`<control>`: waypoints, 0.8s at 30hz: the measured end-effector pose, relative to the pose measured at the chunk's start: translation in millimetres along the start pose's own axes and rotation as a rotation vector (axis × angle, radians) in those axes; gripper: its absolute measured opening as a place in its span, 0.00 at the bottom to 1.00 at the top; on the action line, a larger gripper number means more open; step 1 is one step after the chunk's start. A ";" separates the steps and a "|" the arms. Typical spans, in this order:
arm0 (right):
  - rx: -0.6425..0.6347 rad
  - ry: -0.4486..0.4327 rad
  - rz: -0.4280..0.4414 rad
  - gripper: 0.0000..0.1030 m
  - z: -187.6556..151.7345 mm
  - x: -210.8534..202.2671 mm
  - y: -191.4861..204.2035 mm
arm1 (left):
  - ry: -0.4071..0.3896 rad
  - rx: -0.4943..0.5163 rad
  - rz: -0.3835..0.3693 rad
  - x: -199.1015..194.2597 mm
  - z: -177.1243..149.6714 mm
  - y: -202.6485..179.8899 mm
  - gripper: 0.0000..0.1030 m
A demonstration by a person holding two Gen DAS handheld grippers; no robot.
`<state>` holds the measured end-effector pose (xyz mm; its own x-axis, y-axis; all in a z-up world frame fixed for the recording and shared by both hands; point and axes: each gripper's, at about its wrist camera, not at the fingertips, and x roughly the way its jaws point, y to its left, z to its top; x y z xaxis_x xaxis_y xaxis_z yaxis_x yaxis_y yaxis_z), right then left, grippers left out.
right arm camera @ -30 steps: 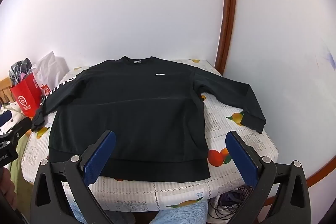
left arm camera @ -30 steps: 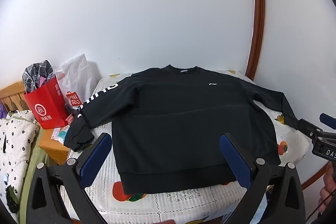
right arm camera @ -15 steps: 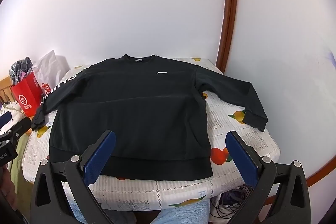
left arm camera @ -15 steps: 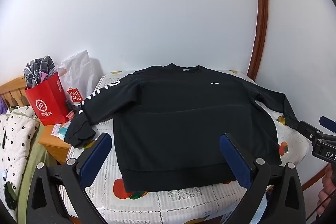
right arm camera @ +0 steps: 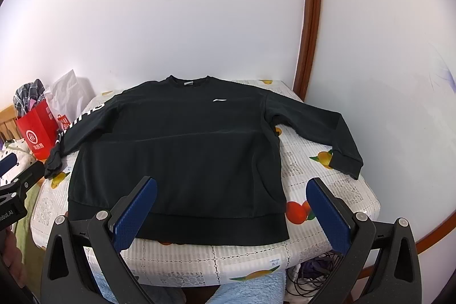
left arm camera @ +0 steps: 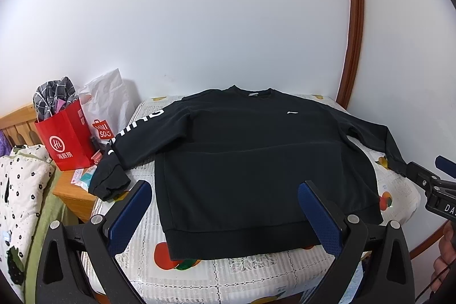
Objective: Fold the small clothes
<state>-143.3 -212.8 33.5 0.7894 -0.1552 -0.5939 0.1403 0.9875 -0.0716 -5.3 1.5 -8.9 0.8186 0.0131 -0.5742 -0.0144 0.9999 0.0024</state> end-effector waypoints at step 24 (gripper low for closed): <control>0.001 0.000 0.002 1.00 0.5 -0.7 0.3 | 0.004 -0.004 0.000 -1.7 4.3 -1.4 1.00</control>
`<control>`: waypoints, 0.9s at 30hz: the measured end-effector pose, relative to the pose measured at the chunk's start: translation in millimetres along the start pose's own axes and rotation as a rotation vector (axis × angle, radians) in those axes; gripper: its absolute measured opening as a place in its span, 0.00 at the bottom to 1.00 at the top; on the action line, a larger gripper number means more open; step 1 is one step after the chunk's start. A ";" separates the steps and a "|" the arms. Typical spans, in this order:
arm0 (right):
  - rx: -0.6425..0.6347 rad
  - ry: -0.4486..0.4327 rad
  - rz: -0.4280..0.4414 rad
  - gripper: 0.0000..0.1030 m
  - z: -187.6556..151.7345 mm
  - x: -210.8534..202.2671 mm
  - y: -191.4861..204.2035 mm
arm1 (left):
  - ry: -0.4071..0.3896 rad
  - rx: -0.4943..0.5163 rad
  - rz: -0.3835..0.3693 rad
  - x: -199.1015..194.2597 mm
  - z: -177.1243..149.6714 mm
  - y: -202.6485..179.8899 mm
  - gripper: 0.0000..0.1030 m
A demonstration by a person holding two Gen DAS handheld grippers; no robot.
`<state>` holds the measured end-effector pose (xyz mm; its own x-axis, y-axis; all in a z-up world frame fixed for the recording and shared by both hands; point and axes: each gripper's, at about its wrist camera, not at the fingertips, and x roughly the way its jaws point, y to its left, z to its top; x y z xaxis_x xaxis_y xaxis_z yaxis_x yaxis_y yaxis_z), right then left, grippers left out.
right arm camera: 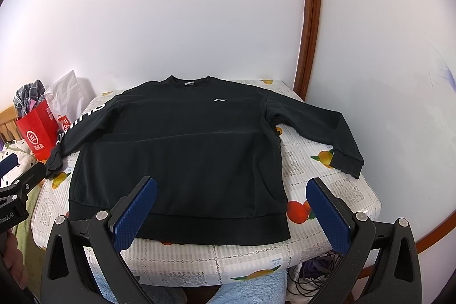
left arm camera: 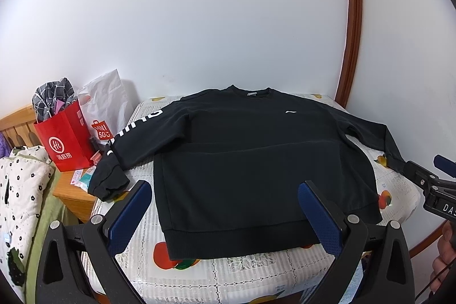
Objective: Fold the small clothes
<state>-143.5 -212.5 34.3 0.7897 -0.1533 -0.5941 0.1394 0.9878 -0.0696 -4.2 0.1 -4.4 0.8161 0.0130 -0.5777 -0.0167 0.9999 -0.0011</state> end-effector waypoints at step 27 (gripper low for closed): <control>-0.005 -0.003 0.001 1.00 -0.7 -2.8 5.7 | -0.003 0.003 -0.002 -1.3 0.4 -1.1 1.00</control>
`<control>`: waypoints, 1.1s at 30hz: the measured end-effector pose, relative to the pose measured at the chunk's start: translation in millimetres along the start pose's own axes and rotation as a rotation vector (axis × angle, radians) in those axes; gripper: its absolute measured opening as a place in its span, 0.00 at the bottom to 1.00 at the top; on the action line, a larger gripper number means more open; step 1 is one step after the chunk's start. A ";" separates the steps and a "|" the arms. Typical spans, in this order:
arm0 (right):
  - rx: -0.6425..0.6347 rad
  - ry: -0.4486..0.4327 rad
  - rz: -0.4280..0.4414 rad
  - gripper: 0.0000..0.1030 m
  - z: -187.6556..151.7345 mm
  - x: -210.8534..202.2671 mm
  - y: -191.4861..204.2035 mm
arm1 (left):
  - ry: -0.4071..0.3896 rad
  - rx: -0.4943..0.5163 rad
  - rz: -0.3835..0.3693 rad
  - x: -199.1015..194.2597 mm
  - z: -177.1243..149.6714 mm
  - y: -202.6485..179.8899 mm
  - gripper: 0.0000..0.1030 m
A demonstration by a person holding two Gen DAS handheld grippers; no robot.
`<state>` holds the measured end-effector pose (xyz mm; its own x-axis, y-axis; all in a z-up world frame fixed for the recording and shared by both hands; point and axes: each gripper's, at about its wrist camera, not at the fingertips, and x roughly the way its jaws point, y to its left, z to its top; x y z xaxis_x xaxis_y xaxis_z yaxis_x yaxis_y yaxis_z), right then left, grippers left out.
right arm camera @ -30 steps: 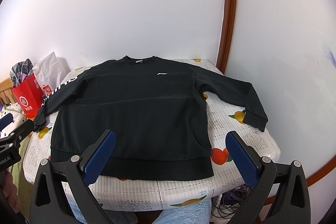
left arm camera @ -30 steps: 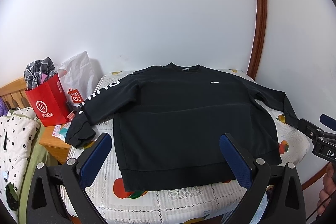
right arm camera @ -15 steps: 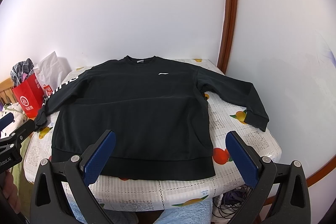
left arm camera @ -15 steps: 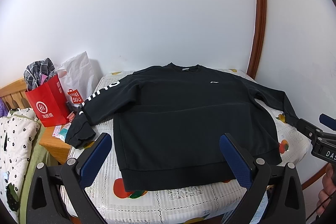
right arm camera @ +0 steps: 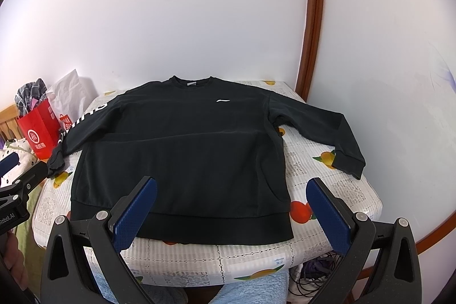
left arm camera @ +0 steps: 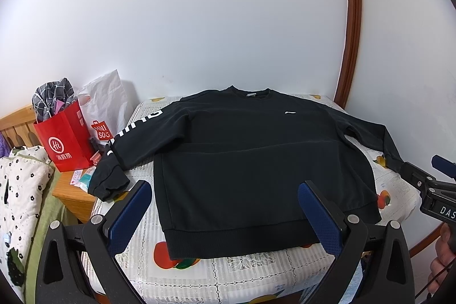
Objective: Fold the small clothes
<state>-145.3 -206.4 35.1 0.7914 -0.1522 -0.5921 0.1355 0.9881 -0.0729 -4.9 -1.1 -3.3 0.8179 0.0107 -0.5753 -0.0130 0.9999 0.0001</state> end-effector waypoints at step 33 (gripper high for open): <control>-0.079 0.094 0.053 0.99 -6.8 106.1 31.8 | 0.148 -0.094 0.116 110.6 -12.1 87.8 0.98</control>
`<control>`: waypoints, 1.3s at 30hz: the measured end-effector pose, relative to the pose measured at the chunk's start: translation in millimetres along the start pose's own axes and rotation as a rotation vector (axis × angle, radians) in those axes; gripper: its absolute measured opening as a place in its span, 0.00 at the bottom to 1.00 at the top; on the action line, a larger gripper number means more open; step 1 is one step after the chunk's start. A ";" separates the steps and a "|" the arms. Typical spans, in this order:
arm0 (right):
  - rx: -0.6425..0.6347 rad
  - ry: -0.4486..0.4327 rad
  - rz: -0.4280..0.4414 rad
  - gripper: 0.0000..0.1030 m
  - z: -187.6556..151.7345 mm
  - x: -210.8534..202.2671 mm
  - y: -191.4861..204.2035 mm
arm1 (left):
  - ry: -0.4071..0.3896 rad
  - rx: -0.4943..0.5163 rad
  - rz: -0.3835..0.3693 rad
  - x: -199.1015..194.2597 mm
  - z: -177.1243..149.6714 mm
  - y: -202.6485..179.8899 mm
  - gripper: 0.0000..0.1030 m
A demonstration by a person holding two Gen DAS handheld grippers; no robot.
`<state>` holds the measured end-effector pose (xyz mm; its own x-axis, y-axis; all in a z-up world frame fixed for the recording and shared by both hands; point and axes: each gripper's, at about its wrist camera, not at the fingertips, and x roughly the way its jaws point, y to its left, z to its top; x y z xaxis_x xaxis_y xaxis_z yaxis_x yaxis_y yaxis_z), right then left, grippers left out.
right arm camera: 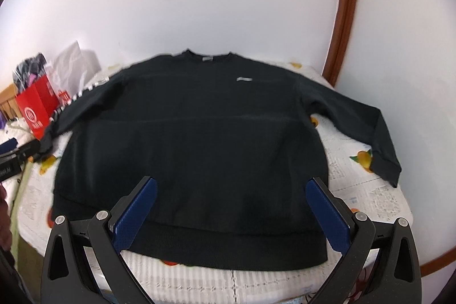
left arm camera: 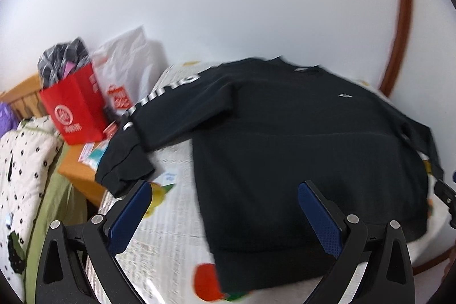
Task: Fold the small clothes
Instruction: 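Grasp the lettered sleeve cuff of the black sweatshirt with the left gripper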
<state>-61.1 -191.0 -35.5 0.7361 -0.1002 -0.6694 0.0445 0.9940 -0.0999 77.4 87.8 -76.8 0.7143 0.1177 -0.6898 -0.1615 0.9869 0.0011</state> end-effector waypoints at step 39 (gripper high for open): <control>-0.036 0.172 0.112 0.99 29.2 140.4 23.0 | 0.033 -0.059 0.152 109.0 44.9 70.7 0.13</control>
<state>63.1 -180.9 -110.3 0.6090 0.0015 -0.7932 -0.0576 0.9974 -0.0424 174.4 175.4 -119.5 0.6565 0.2603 -0.7080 -0.3061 0.9497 0.0653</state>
